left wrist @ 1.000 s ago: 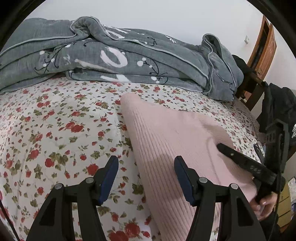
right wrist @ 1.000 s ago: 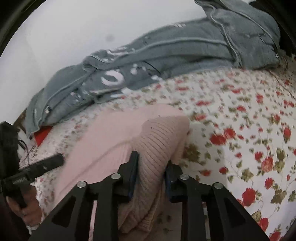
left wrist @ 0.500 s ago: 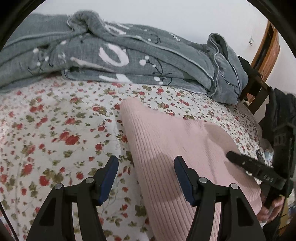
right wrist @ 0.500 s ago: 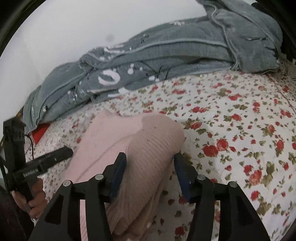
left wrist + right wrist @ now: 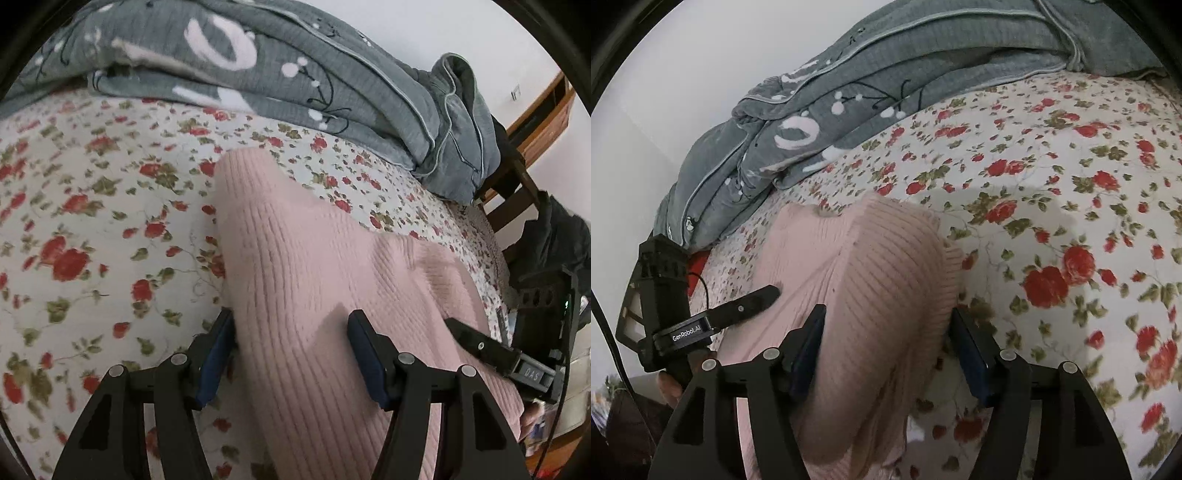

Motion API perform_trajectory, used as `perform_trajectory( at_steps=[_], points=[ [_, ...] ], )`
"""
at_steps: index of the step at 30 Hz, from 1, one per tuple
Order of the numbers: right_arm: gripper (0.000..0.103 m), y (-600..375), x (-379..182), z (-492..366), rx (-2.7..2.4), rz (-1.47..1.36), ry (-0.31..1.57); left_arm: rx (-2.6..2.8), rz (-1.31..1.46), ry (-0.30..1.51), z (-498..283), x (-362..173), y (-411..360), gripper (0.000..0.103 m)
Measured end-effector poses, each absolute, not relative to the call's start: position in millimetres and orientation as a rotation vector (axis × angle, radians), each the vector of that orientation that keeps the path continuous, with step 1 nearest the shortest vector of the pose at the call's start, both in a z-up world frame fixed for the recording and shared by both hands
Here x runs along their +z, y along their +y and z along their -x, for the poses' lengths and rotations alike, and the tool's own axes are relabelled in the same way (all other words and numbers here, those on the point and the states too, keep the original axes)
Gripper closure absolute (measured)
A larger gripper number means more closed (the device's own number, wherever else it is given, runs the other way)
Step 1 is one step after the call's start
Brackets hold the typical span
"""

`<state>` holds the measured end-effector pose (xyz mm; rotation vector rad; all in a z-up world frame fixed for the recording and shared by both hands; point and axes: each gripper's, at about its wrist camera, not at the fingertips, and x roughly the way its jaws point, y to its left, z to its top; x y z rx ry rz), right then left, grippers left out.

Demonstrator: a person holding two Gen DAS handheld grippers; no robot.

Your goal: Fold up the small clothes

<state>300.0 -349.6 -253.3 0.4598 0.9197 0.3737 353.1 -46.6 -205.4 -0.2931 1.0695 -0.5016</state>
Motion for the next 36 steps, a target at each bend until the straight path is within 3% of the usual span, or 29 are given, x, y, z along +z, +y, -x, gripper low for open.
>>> perform_trajectory(
  at_steps=[4,5,6,8,14,24,25,27,29,33,36],
  points=[
    [0.037,-349.8,-256.0,-306.4,0.410,-0.483,0.940,-0.510,0.279,1.014,-349.3,-199.0,-49.8,0.074],
    [0.053,-350.1,-255.8,-306.6,0.451,-0.510,0.933,-0.513,0.276,0.989,-347.1,-195.1,-49.6,0.079],
    [0.067,-350.1,-255.4,-307.9,0.472,-0.533,0.927,-0.518,0.277,0.973,-346.1,-191.4,-48.7,0.081],
    [0.074,-346.8,-248.6,-305.7,0.461,-0.516,0.895,-0.534,0.291,0.942,-343.6,-182.3,-43.8,0.083],
    [0.077,-313.7,-221.4,-314.9,0.485,-0.450,0.825,-0.488,0.297,0.887,-351.2,-162.1,-19.3,0.084],
    [0.074,-250.8,-228.7,-374.2,0.507,-0.387,0.868,-0.350,0.243,0.921,-399.0,-166.0,27.3,0.082],
    [0.072,-247.2,-234.0,-378.4,0.483,-0.356,0.886,-0.333,0.237,0.941,-404.0,-172.5,25.9,0.079],
    [0.057,-249.0,-240.1,-381.7,0.451,-0.337,0.902,-0.307,0.232,0.968,-406.4,-182.3,26.0,0.074],
    [0.057,-261.0,-232.0,-374.5,0.459,-0.370,0.887,-0.303,0.243,0.968,-404.4,-183.6,29.3,0.070],
    [0.057,-276.3,-206.4,-342.4,0.461,-0.372,0.835,-0.306,0.261,0.937,-390.0,-171.4,38.3,0.051],
    [0.057,-281.3,-189.3,-309.8,0.468,-0.362,0.804,-0.299,0.232,0.907,-371.4,-157.5,41.9,0.049]
  ],
)
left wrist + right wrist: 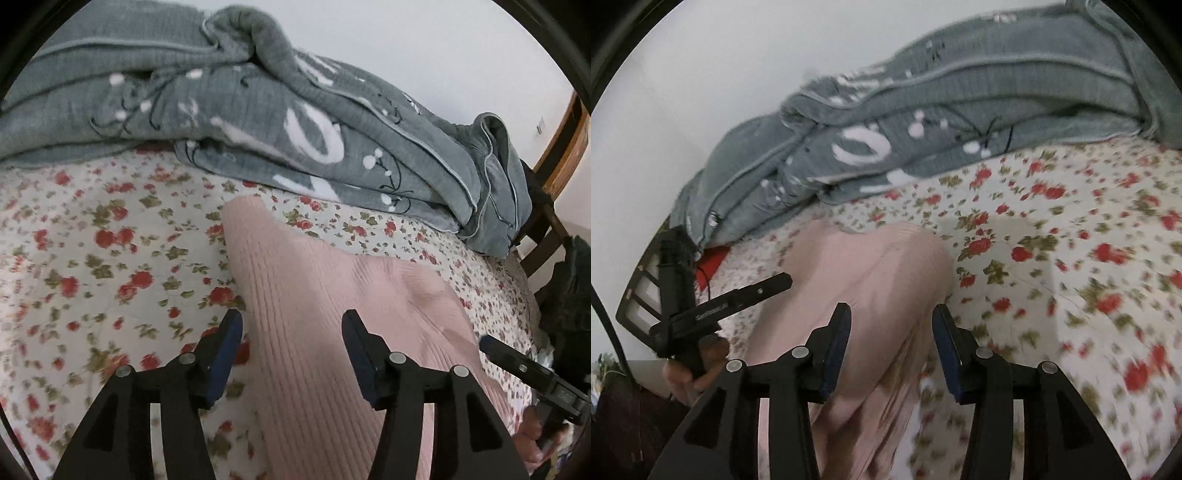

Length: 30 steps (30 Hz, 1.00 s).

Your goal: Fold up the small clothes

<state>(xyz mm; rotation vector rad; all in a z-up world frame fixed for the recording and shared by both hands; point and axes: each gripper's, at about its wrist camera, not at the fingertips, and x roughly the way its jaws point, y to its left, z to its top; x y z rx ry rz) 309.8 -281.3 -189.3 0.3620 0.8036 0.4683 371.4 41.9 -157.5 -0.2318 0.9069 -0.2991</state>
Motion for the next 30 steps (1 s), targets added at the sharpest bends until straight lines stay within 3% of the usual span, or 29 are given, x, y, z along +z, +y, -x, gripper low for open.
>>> perform_trajectory(
  at_steps=[4,7,10,12,16,19,21,24,30],
  points=[
    [0.057,-272.8,-183.1,-279.4,0.500,-0.337,0.835,-0.287,0.223,0.884,-346.6,-144.6,48.0,0.048],
    [0.066,-259.6,-187.3,-276.7,0.497,-0.316,0.854,-0.284,0.240,0.877,-329.1,-139.2,53.5,0.048],
    [0.088,-252.7,-198.5,-287.8,0.494,-0.362,0.888,-0.274,0.248,0.884,-312.2,-136.6,60.6,0.048],
    [0.091,-256.3,-190.6,-281.9,0.492,-0.370,0.813,-0.267,0.248,0.884,-301.5,-135.1,65.9,0.048],
    [0.091,-267.8,-179.7,-262.2,0.449,-0.337,0.703,-0.260,0.239,0.880,-281.0,-133.7,74.7,0.045],
    [0.091,-261.4,-219.5,-277.0,0.360,-0.285,0.854,-0.268,0.255,0.898,-274.8,-139.1,74.8,0.045],
    [0.088,-262.3,-226.0,-276.0,0.352,-0.292,0.863,-0.279,0.258,0.911,-272.2,-142.6,72.1,0.045],
    [0.075,-265.3,-206.7,-264.2,0.326,-0.283,0.817,-0.293,0.241,0.911,-268.2,-145.3,64.5,0.045],
    [0.073,-252.1,-214.9,-252.9,0.288,-0.171,0.813,-0.316,0.218,0.935,-267.8,-159.1,42.5,0.044]
  ],
)
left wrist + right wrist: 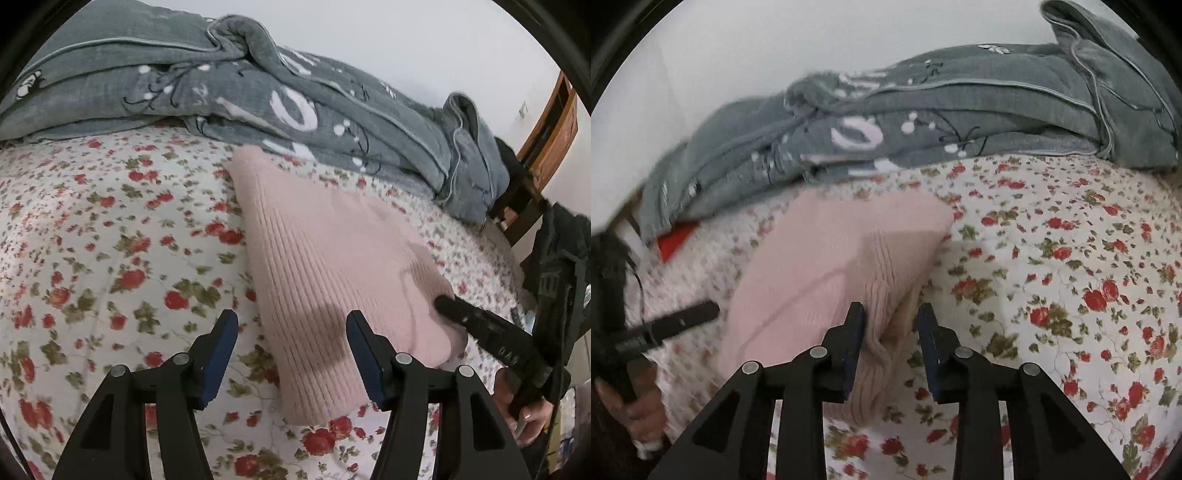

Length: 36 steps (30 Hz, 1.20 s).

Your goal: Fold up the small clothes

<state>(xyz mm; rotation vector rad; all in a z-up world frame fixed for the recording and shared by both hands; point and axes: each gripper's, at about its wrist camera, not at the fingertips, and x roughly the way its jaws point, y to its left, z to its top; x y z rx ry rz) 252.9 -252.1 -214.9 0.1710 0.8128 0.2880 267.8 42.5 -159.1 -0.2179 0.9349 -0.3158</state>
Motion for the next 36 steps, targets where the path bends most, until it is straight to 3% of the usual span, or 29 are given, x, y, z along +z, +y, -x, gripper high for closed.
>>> perform_trajectory(
  at_steps=[4,23,36],
  points=[
    [0.072,-256.8,-226.4,-246.6,0.291,-0.171,0.827,-0.290,0.179,0.967,-262.5,-173.7,41.3,0.039],
    [0.065,-264.0,-222.6,-212.7,0.307,-0.217,0.774,-0.301,0.153,0.979,-221.4,-177.7,45.4,0.038],
    [0.044,-261.2,-205.4,-242.6,0.333,-0.247,0.788,-0.307,0.215,0.935,-252.2,-152.9,51.7,0.036]
  ],
)
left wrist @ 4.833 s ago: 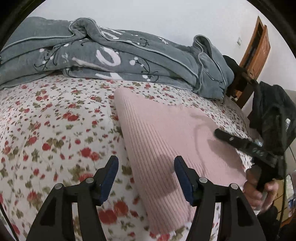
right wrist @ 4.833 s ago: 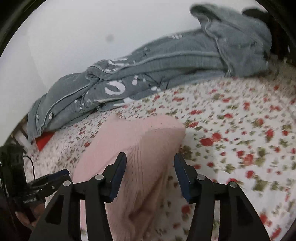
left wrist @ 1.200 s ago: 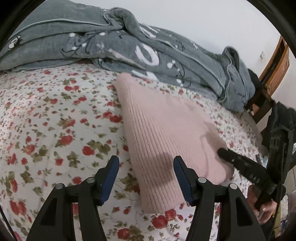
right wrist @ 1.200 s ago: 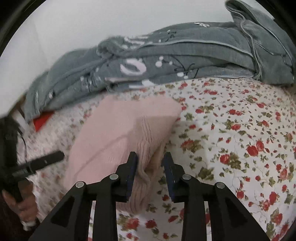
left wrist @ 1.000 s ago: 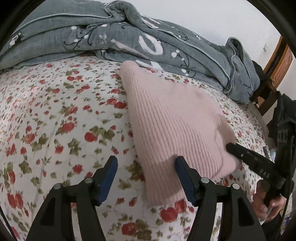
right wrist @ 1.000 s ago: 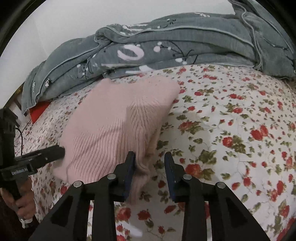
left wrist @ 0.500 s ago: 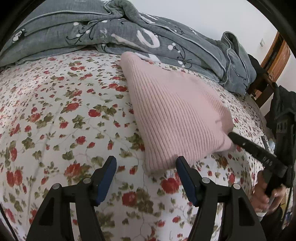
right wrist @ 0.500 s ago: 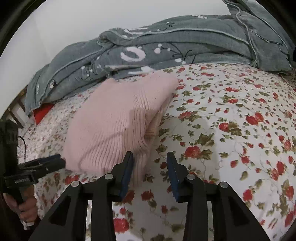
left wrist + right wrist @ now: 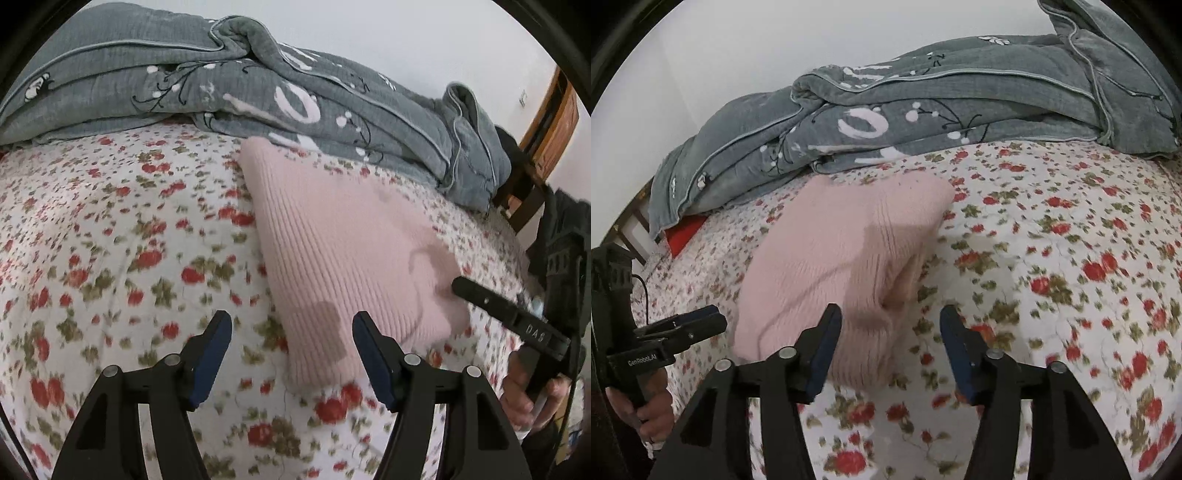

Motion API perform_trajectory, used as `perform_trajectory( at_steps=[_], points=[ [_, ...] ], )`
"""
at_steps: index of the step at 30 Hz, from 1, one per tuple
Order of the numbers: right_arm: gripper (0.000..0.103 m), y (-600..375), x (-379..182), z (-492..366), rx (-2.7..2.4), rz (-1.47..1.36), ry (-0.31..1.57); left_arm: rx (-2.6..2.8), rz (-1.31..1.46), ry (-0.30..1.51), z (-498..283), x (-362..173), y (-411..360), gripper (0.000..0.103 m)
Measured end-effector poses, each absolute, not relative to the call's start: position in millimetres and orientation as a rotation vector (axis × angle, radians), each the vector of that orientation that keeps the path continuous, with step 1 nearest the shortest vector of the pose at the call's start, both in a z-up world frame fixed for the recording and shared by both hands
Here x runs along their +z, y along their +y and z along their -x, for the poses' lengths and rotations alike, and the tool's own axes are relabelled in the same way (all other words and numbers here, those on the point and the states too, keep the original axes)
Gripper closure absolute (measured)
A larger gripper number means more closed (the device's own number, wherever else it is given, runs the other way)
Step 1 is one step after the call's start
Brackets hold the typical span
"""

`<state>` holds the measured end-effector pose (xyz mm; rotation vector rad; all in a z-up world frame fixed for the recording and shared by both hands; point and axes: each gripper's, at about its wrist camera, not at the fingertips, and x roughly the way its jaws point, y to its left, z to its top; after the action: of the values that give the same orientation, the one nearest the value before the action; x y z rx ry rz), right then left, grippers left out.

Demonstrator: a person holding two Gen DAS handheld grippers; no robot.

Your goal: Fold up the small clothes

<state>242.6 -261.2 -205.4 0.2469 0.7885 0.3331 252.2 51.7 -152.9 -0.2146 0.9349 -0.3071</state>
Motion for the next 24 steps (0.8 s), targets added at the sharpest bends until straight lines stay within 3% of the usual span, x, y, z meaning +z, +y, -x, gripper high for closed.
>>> perform_trajectory(
  at_steps=[18,23,24],
  points=[
    [0.039,-247.0,-247.7,-328.0,0.400,-0.380,0.938,-0.372,0.322,0.989,-342.3,-186.0,31.3,0.038],
    [0.041,-245.0,-251.4,-342.6,0.442,-0.415,0.945,-0.370,0.306,0.973,-347.4,-185.7,27.5,0.051],
    [0.051,-245.2,-251.4,-342.2,0.459,-0.427,0.939,-0.372,0.304,0.966,-346.8,-184.6,28.1,0.057]
  ],
)
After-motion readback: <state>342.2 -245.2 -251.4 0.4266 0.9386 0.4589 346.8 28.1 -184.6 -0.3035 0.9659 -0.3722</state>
